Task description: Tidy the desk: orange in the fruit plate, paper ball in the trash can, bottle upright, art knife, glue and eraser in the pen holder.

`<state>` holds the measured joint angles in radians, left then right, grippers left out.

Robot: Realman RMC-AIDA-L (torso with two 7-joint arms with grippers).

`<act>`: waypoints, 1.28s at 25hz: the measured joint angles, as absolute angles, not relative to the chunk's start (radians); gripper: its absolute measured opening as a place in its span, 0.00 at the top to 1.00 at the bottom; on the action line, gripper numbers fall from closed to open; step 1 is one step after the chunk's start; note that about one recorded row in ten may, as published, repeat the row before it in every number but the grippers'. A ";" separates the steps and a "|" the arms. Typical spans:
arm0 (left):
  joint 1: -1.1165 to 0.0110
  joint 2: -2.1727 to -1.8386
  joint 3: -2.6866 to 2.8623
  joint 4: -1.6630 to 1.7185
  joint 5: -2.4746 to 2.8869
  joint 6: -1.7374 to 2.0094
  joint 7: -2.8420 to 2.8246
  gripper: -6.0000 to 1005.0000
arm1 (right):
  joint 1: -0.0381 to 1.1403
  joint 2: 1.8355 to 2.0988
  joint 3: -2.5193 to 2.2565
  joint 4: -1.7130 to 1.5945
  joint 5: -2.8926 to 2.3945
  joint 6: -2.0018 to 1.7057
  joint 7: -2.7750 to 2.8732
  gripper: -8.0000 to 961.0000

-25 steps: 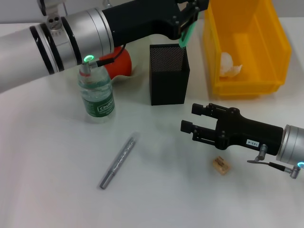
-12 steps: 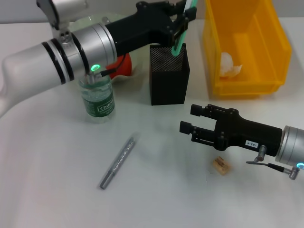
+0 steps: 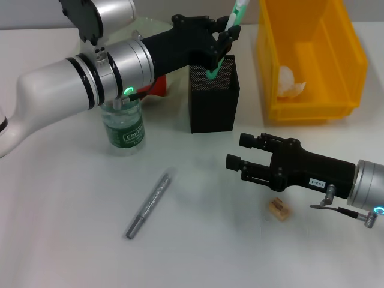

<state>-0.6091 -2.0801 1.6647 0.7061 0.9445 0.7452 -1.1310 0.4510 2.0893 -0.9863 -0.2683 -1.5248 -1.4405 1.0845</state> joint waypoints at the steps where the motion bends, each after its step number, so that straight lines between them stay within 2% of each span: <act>1: -0.608 -2.080 1.665 0.706 0.944 0.747 -1.131 0.71 | 0.451 2.089 -0.986 -0.268 -1.525 -1.440 1.085 0.27; 9: -0.596 -2.080 1.660 0.712 0.943 0.771 -1.137 0.70 | 0.450 2.089 -0.986 -0.267 -1.525 -1.440 1.085 0.27; 15: -0.554 -2.066 1.641 0.762 0.947 0.974 -1.141 0.53 | 0.448 2.089 -0.986 -0.267 -1.525 -1.442 1.085 0.27; 23: -0.431 -2.041 1.534 0.898 0.992 1.397 -1.219 0.48 | 0.449 2.088 -0.988 -0.270 -1.525 -1.465 1.085 0.27; 25: -0.412 -2.037 1.483 0.909 1.031 1.473 -1.268 0.44 | 0.449 2.085 -0.986 -0.277 -1.525 -1.478 1.090 0.27; 32: -0.317 -2.048 1.272 0.842 1.106 1.813 -1.280 0.28 | 0.425 2.079 -0.977 -0.520 -1.537 -1.593 1.285 0.27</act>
<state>-0.3170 -2.0479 1.2717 0.8417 1.1061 1.8129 -1.2795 0.4247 2.0787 -0.9773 -0.5201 -1.5373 -1.5935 1.2855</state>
